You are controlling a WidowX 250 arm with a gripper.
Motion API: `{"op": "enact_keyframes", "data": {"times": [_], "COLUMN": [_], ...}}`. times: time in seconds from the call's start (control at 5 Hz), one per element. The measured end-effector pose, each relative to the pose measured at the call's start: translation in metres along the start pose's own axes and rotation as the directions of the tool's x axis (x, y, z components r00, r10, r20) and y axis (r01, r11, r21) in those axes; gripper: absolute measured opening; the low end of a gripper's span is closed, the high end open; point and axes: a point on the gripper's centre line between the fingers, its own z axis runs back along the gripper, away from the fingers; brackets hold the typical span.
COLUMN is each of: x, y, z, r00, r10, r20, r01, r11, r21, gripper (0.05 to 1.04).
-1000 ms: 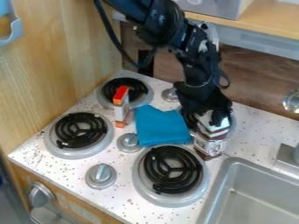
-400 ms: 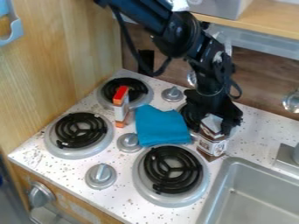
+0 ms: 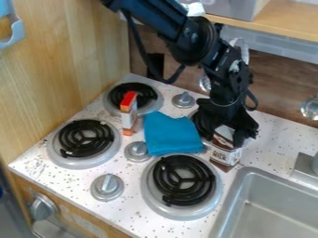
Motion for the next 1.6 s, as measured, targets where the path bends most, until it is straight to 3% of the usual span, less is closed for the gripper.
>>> {"op": "enact_keyframes", "data": {"times": [0.4, 0.6, 1.0, 1.4, 1.6], "x": [-0.007, -0.008, -0.045, -0.075, -0.095], "y": [-0.002, -0.001, 0.003, 0.041, 0.070], "z": [0.007, 0.040, 0.091, 0.105, 0.112], "r00": [1.000, 0.999, 0.993, 0.989, 0.985], "r10": [0.003, 0.018, 0.034, 0.121, 0.156], "r20": [-0.001, 0.051, 0.112, 0.087, 0.069], "r01": [-0.003, -0.016, -0.029, -0.124, -0.162], "r11": [1.000, 0.999, 0.999, 0.992, 0.983], "r21": [-0.016, -0.030, -0.045, 0.026, 0.088], "gripper": [0.827, 0.827, 0.827, 0.827, 0.827]}}
